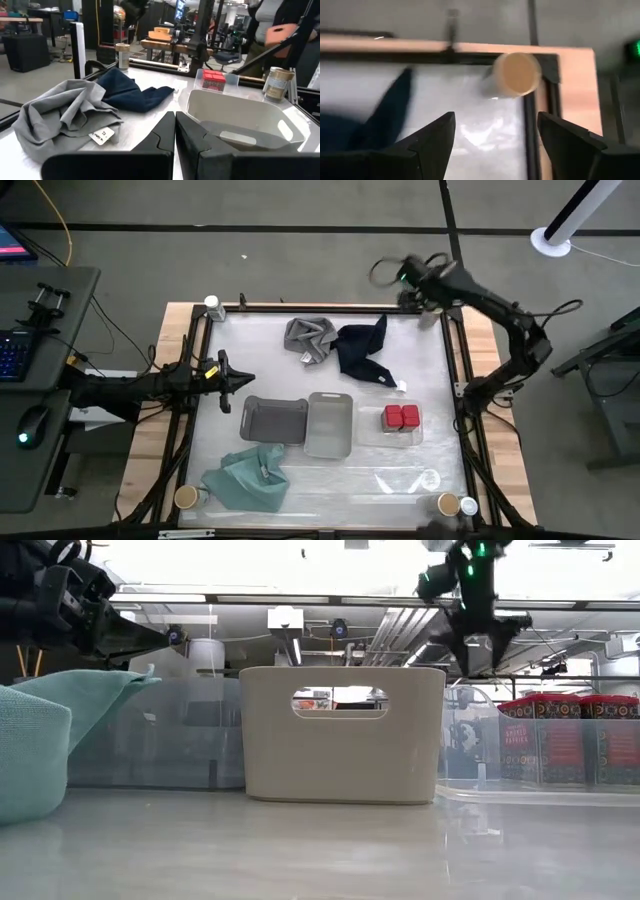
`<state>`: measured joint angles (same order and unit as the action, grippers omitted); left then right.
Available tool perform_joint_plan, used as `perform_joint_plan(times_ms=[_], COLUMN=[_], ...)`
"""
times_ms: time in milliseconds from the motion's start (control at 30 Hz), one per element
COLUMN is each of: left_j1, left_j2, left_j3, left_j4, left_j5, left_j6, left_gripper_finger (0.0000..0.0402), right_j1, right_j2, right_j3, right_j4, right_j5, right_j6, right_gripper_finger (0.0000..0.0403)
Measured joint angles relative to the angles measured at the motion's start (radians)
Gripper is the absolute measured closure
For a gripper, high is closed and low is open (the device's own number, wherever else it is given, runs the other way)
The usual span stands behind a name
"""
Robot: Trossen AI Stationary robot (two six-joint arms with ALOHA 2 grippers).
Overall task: Sort spices by type
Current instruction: Put the top brown spice bottle into the gray bin
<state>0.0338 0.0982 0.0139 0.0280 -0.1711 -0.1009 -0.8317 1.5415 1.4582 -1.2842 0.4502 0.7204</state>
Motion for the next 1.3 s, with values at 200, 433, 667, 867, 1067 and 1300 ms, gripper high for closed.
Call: perform_joint_plan(times_ms=[200, 433, 667, 867, 1067, 1300], left_j1=[0.0, 0.0, 0.0, 0.0, 0.0, 0.0], left_j2=[0.0, 0.004, 0.004, 0.004, 0.004, 0.004], left_j3=[0.0, 0.0, 0.0, 0.0, 0.0, 0.0], left_j4=[0.0, 0.0, 0.0, 0.0, 0.0, 0.0], left_j5=[0.0, 0.004, 0.003, 0.003, 0.004, 0.004], left_j6=[0.0, 0.0, 0.0, 0.0, 0.0, 0.0], left_gripper_finger=[0.0401, 0.0401, 0.0402, 0.0401, 0.0401, 0.0401], right_j1=[-0.238, -0.285, -0.292, -0.294, -0.289, -0.281], right_j2=[0.048, 0.117, 0.18, 0.183, 0.208, 0.198], right_j3=[0.005, 0.004, 0.005, 0.006, 0.013, 0.018], right_j4=[0.116, 0.18, 0.175, 0.192, 0.177, 0.188], right_j5=[-0.073, -0.144, -0.181, -0.163, -0.116, -0.14], right_j6=[-0.02, 0.016, 0.047, 0.078, 0.109, 0.149], right_gripper_finger=[0.0124, 0.0124, 0.0124, 0.0124, 0.0124, 0.0124])
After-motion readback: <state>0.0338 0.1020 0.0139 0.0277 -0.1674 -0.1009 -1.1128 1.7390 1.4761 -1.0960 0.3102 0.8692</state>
